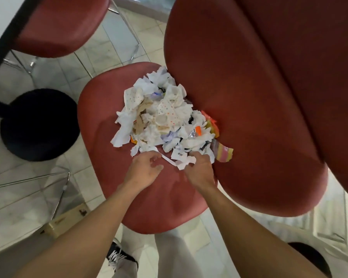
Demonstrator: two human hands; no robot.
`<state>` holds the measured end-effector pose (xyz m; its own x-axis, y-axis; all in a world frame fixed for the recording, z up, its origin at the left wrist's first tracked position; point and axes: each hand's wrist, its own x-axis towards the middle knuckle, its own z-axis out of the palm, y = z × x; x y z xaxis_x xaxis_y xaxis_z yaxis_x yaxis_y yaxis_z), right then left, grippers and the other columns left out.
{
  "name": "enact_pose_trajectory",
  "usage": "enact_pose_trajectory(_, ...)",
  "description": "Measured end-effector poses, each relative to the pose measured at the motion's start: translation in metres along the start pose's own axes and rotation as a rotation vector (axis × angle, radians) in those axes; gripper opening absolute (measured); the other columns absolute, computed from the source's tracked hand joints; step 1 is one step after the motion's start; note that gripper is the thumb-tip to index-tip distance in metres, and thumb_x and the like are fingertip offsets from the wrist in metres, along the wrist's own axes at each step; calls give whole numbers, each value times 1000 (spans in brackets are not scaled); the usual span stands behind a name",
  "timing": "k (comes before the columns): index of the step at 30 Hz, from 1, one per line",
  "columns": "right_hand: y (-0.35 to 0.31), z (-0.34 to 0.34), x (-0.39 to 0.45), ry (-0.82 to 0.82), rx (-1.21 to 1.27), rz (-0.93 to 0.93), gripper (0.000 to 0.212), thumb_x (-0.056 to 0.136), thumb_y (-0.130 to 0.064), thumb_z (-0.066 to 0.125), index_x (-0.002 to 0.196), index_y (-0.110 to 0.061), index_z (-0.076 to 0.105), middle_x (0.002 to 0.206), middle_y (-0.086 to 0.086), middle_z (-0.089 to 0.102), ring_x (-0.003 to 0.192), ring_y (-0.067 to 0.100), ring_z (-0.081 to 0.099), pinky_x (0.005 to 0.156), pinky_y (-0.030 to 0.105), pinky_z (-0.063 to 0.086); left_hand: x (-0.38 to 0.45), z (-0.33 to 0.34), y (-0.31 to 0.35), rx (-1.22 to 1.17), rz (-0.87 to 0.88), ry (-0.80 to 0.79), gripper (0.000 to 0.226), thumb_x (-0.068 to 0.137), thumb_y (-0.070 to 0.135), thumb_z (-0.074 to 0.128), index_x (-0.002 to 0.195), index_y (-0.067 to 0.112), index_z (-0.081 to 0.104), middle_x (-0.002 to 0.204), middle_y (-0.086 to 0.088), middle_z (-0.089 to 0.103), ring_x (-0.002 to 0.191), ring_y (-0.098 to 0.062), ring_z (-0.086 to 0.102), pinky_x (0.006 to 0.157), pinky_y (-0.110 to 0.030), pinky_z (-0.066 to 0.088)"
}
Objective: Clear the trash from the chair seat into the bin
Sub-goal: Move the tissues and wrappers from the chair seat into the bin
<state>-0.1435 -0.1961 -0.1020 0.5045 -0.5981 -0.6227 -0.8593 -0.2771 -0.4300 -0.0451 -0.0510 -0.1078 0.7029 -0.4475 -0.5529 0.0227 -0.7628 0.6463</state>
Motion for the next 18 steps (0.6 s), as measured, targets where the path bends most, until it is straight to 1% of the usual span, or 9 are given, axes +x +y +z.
enact_pose_trajectory(2,11,-2,13,48,0,67,50,83,-16,59,132,-22,51,127,14,43,109,34,55,89,34,45,12,14,8,2,11,-29,24,79,18,71,102,25,70,93,11,62,87,-12,60,82,-25,47)
enact_pose_trajectory(4,26,-2,26,66,-5,124,56,83,-18,59,137,-25,45,137,14,39,113,36,54,89,36,45,26,32,12,-2,30,-64,26,80,17,70,105,23,68,93,15,59,94,-12,58,85,-27,46)
enact_pose_trajectory(6,40,0,39,72,-8,157,59,85,-19,59,140,-28,41,143,13,34,115,37,53,90,36,45,39,49,12,26,26,-88,38,80,20,72,117,22,64,103,8,58,102,-15,56,91,-30,46)
enact_pose_trajectory(8,51,4,50,51,16,194,61,87,-22,59,143,-32,36,138,16,38,118,37,50,94,36,43,51,63,11,61,41,-104,49,81,22,73,127,20,58,117,-1,57,110,-19,54,94,-29,44)
enact_pose_trajectory(10,58,10,57,14,50,208,62,89,-25,60,145,-33,35,132,16,44,120,36,50,96,36,42,60,75,9,73,55,-134,54,82,21,71,133,18,53,130,-4,54,118,-22,50,95,-26,39)
enact_pose_trajectory(11,61,13,61,7,68,204,61,88,-25,60,144,-32,37,131,16,48,120,34,50,96,35,42,65,81,8,85,53,-149,53,83,21,70,133,18,52,132,-4,54,120,-23,49,96,-27,38)
enact_pose_trajectory(14,63,19,67,36,112,181,48,87,-19,61,135,-23,52,129,13,56,121,30,52,98,32,42,73,91,4,106,39,-124,35,84,16,67,119,16,64,115,-8,65,107,-25,58,90,-26,41)
enact_pose_trajectory(17,64,21,62,95,166,186,34,87,-16,61,121,-17,63,125,7,63,117,25,57,95,25,41,69,89,6,110,33,-80,20,86,8,61,102,11,72,101,-4,71,96,-18,63,76,-11,35)
enact_pose_trajectory(18,63,19,58,115,188,192,30,88,-16,61,118,-17,65,123,6,64,115,24,59,93,23,41,66,85,7,101,47,-62,17,87,8,60,98,9,73,95,-4,72,92,-18,64,71,-9,33)
